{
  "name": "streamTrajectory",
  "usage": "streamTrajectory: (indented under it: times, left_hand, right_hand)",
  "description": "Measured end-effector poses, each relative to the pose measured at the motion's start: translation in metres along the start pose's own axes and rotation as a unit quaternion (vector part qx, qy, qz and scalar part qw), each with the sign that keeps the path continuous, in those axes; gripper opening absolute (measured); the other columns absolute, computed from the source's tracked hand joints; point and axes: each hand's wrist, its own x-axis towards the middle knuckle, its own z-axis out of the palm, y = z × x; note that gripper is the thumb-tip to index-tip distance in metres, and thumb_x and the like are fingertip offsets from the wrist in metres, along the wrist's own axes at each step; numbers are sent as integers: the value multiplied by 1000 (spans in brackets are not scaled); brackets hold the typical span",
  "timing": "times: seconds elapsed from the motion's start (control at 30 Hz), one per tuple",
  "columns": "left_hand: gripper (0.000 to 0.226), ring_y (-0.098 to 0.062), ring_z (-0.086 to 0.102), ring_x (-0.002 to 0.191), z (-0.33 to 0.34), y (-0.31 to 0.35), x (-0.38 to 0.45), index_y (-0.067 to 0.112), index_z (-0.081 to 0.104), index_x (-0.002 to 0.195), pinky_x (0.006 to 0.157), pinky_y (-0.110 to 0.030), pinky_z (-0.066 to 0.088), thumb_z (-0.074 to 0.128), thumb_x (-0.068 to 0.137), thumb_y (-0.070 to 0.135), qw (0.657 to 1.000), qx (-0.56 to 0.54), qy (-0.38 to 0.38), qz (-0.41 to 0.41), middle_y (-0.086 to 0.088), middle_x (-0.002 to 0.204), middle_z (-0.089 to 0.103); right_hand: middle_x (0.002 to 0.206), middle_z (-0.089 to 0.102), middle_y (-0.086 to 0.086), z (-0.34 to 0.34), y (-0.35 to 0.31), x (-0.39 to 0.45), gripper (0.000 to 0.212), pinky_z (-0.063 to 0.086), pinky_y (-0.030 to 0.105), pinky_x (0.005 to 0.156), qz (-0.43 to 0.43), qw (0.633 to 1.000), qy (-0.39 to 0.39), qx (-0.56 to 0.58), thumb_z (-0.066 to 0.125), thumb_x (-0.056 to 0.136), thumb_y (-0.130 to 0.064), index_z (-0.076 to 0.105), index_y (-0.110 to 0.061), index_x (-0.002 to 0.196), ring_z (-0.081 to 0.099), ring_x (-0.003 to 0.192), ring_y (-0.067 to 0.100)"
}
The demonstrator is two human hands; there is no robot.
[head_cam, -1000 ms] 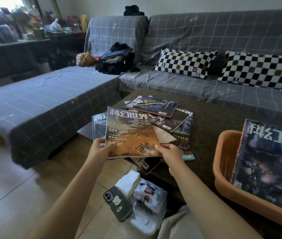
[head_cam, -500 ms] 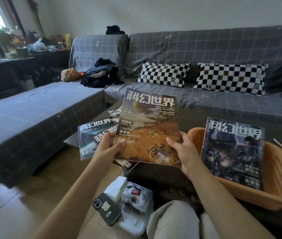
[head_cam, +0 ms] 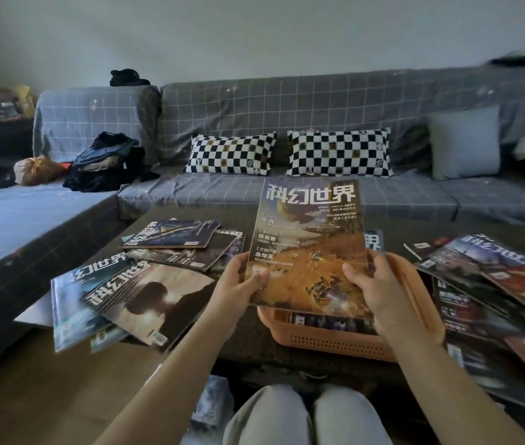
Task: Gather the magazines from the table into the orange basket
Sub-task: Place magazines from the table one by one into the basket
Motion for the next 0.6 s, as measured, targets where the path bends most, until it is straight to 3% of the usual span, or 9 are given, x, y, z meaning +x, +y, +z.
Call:
streamTrajectory:
  times: [0.17, 0.3, 0.37, 0.43, 0.5, 0.6]
  left_hand:
    - [36, -11, 71, 87, 44, -15, 20, 29, 50, 122, 67, -24, 58, 63, 91, 18, 998, 48, -41, -5, 8, 100, 71]
    - [42, -17, 69, 94, 66, -29, 34, 21, 49, 127, 86, -41, 57, 66, 89, 27, 991, 122, -47, -35, 3, 109, 68]
    - [45, -12, 68, 90, 73, -35, 41, 20, 49, 127, 80, -35, 57, 67, 88, 32, 982, 181, -40, -42, 7, 105, 68]
    - [43, -6, 68, 79, 77, -38, 44, 22, 50, 125, 64, -23, 55, 66, 88, 33, 972, 227, -35, -44, 11, 98, 67]
    - [42, -5, 66, 75, 78, -42, 47, 21, 51, 126, 57, -21, 53, 66, 88, 31, 965, 255, -26, -48, 10, 95, 67]
    - [45, -4, 61, 80, 79, -45, 50, 18, 50, 128, 61, -21, 46, 66, 88, 32, 948, 313, -30, -53, 11, 92, 65]
  right_hand:
    - [112, 64, -2, -45, 8, 9, 39, 56, 42, 80, -18, 992, 53, -112, 64, 87, -18, 50, -31, 122, 66, 92, 17]
    - [111, 62, -9, -62, 15, 15, 39, 54, 33, 71, -26, 988, 58, -142, 62, 88, -15, 51, -52, 97, 64, 95, 13]
    - [114, 60, -6, -66, 19, 19, 35, 53, 43, 83, -2, 984, 63, -167, 62, 88, -17, 52, -45, 106, 62, 100, 18]
    - [113, 57, -8, -67, 24, 25, 35, 51, 46, 88, 18, 974, 77, -211, 61, 88, -20, 53, -26, 121, 60, 101, 18]
    - [98, 54, -15, -66, 26, 29, 39, 54, 36, 73, 32, 963, 92, -253, 60, 89, -25, 51, -22, 126, 61, 90, 12]
    - [78, 51, -16, -65, 29, 30, 32, 39, 20, 43, 68, 941, 107, -313, 57, 90, -28, 50, -25, 121, 54, 64, 2]
